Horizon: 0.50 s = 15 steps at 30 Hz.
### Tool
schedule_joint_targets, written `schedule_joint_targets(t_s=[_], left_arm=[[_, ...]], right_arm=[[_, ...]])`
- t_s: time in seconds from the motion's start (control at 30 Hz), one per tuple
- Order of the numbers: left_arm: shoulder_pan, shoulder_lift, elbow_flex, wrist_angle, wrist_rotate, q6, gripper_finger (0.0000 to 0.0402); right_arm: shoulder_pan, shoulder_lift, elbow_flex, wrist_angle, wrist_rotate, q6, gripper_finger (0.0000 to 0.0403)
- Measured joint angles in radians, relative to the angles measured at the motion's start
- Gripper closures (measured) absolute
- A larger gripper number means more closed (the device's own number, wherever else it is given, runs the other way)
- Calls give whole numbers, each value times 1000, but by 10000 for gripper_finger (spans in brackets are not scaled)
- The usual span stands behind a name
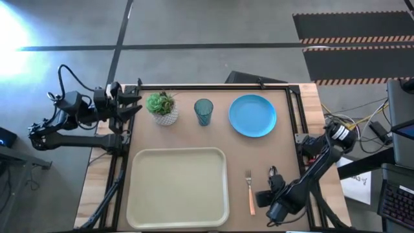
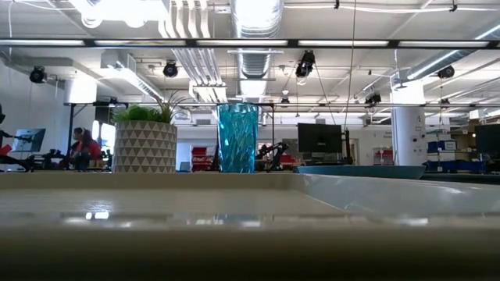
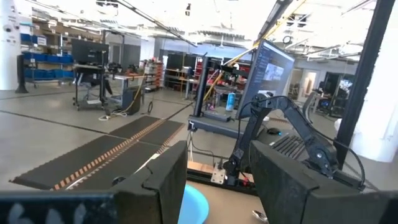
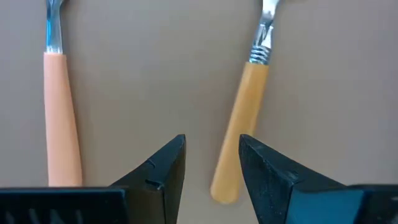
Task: Pick and place plate/cup/fork/spoon on tray
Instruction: Put the brown spoon on the gray tray
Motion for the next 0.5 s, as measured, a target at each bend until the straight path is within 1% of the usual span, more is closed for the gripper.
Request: schedule_joint_targets(t_s=[0.27, 0.37, 0.5], left_arm=[[0, -9, 0, 0, 26, -1, 244], [0, -12, 0, 1, 26, -1, 244], [0, -12, 0, 0, 27, -1, 244]], right_arm=[[-15, 11, -2, -12, -4, -2, 264], [-15, -8, -3, -53, -32, 0, 261], [-16, -43, -3, -101, -37, 2, 259]])
